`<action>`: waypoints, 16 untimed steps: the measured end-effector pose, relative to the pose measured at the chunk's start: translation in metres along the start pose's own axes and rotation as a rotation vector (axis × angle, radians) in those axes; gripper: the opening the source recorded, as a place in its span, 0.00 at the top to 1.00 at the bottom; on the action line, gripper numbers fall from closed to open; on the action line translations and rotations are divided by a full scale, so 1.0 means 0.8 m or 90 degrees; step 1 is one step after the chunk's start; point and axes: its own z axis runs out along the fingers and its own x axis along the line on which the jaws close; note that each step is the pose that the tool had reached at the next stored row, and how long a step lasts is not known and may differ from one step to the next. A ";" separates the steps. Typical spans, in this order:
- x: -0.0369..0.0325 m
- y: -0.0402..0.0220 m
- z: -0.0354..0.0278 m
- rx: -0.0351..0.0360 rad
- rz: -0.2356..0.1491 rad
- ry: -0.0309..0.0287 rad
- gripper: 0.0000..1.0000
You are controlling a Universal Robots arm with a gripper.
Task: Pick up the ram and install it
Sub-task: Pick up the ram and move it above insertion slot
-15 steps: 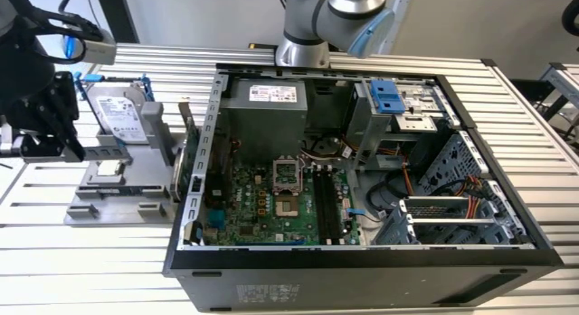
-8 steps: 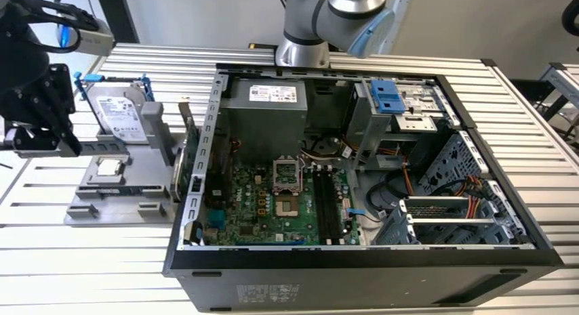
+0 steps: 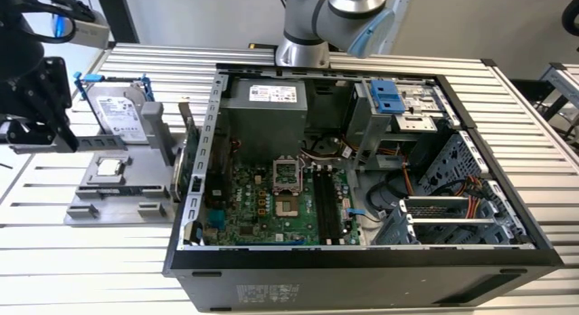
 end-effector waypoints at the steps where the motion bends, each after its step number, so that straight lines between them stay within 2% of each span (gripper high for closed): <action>1: -0.0001 0.0000 -0.0018 -0.0001 0.000 0.0000 1.00; 16: -0.0016 -0.0001 -0.0333 -0.0001 0.000 0.0000 1.00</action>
